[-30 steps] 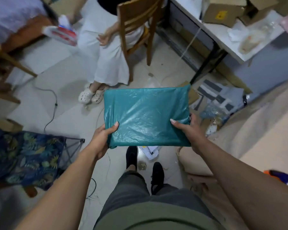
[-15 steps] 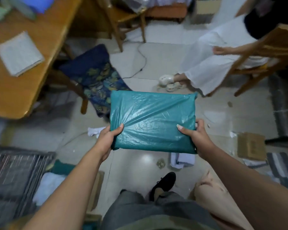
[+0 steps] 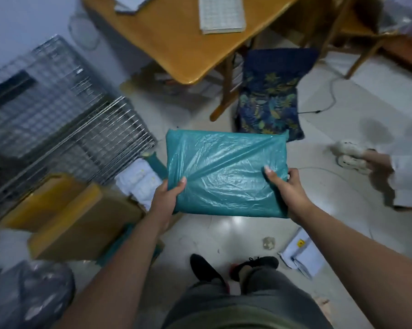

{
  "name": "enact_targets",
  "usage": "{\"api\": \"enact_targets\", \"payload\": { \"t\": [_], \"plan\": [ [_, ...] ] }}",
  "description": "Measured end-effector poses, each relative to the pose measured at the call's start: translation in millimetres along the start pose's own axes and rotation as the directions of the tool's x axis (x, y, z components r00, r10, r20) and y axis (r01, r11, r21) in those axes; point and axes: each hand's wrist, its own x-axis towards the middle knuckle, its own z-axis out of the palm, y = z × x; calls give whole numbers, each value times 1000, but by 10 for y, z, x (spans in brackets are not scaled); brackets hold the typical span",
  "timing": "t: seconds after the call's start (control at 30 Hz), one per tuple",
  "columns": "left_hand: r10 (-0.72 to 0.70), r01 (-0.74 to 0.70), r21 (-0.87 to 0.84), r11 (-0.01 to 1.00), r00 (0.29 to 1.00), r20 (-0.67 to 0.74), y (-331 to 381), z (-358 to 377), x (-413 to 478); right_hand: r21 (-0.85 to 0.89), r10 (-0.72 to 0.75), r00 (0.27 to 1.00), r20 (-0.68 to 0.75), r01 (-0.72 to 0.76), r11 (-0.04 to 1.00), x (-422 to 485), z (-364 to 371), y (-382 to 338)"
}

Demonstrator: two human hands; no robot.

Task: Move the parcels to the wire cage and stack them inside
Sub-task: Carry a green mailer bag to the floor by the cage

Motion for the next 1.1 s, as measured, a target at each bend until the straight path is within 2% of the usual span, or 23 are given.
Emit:
{"api": "enact_targets", "payload": {
  "t": [0.13, 0.3, 0.47, 0.63, 0.8, 0.97, 1.1],
  "plan": [
    [-19, 14, -58, 998, 996, -82, -122, -627, 62, -139, -21, 996, 91, 34, 990, 211, 737, -7],
    [-41, 12, -121, 993, 968, -246, -444, -1085, 209, -284, 30, 973, 231, 38, 958, 612, 1496, 18],
    [-148, 72, -212, 975, 919, -366, -780, -1334, 526, -401, 69, 944, 322, 71, 913, 1196, 2125, 219],
    [-308, 170, -321, 932, 839, -448, -1286, -1493, 981, -555, 200, 903, 380, 50, 830, 1839, 2585, 609],
    [-444, 220, -454, 863, 760, -475, -1923, -1662, 1436, -633, 245, 906, 346, 32, 774, 2250, 2913, 1226],
    [-485, 253, -481, 839, 750, -450, -2639, -1942, 1892, -700, 280, 901, 331, 36, 713, 2647, 3247, 1898],
    [-499, 327, -420, 847, 761, -414, -3234, -2158, 2317, -746, 303, 902, 309, 32, 665, 3055, 3503, 2469]
  ]
}}
